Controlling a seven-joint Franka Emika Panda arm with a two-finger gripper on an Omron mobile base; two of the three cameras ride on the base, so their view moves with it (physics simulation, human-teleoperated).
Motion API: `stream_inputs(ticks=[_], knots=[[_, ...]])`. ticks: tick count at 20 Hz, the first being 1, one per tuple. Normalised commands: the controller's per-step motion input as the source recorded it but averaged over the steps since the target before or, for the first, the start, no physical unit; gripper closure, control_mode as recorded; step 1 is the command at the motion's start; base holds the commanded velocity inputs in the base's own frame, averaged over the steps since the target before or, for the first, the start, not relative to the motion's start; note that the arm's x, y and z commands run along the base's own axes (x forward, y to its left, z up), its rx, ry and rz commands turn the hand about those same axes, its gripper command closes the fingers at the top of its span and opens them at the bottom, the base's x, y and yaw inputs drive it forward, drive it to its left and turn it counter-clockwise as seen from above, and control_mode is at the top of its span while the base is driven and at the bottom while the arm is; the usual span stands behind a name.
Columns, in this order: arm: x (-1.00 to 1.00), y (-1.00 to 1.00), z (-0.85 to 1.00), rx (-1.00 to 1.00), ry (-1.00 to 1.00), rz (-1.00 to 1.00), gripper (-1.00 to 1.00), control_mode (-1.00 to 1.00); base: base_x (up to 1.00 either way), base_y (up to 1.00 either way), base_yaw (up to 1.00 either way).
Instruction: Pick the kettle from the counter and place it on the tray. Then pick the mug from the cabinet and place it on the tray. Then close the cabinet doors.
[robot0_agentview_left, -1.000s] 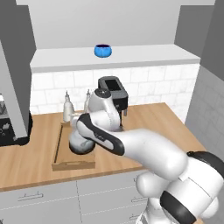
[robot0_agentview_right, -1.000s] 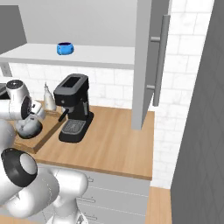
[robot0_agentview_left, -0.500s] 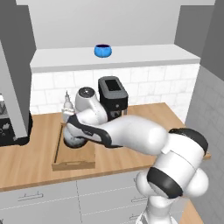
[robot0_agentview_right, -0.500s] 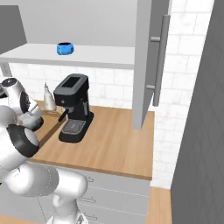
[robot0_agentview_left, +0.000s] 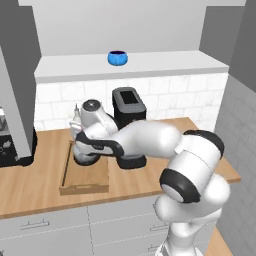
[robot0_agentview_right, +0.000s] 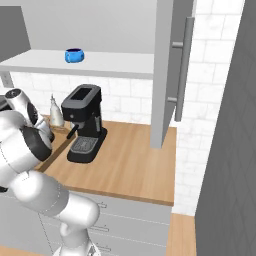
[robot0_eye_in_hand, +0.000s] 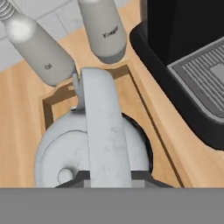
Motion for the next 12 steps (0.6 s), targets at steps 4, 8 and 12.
stream_inputs(ticks=[4, 8, 12], knots=[[0.08, 0.02, -0.17, 0.15, 0.02, -0.01, 1.00, -1.00, 0.00, 0.00, 0.00], [0.08, -0.04, -0.17, 0.14, 0.02, 0.00, 1.00, -1.00, 0.00, 0.00, 0.00], [0.12, -0.14, -0.16, 0.10, 0.00, 0.00, 1.00, -1.00, 0.00, 0.00, 0.00]])
